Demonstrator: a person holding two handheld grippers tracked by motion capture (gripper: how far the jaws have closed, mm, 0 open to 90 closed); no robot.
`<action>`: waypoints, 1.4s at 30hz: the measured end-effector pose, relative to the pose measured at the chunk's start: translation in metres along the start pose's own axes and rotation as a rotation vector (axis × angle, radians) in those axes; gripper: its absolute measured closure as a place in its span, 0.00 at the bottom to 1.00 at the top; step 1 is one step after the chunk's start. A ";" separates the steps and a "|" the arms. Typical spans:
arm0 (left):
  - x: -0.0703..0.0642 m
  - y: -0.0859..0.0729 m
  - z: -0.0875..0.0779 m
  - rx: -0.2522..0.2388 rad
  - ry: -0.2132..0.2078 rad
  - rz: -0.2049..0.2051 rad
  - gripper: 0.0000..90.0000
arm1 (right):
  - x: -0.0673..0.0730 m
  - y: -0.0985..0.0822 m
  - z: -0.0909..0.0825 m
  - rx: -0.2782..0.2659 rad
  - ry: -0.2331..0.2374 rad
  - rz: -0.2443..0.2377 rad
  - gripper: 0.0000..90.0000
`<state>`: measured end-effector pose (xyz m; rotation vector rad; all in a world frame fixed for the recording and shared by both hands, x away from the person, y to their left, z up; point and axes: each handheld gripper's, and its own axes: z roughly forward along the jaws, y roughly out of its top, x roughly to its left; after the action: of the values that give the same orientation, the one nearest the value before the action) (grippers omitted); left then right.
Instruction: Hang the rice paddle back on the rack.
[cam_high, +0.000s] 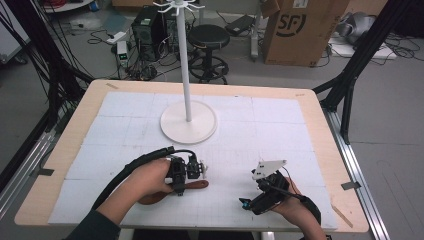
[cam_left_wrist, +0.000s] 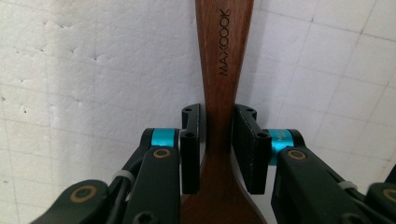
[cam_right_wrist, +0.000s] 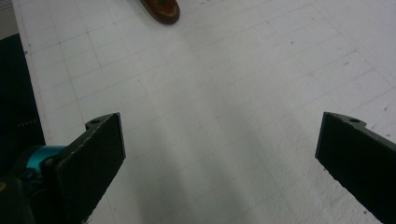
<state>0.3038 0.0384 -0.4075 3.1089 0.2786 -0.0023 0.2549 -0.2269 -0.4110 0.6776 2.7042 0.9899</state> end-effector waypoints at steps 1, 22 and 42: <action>0.000 0.000 0.000 0.002 -0.001 0.000 0.83 | 0.000 0.000 0.000 -0.003 0.000 0.002 0.00; -0.007 -0.001 0.000 -0.010 0.036 0.064 0.87 | 0.001 -0.001 0.001 0.002 0.005 0.004 0.00; -0.002 -0.026 -0.030 -0.216 0.007 -0.002 0.87 | 0.000 -0.003 0.001 0.008 0.007 0.010 0.00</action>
<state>0.2976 0.0646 -0.3776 2.8949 0.2632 0.0358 0.2541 -0.2283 -0.4141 0.6914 2.7144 0.9866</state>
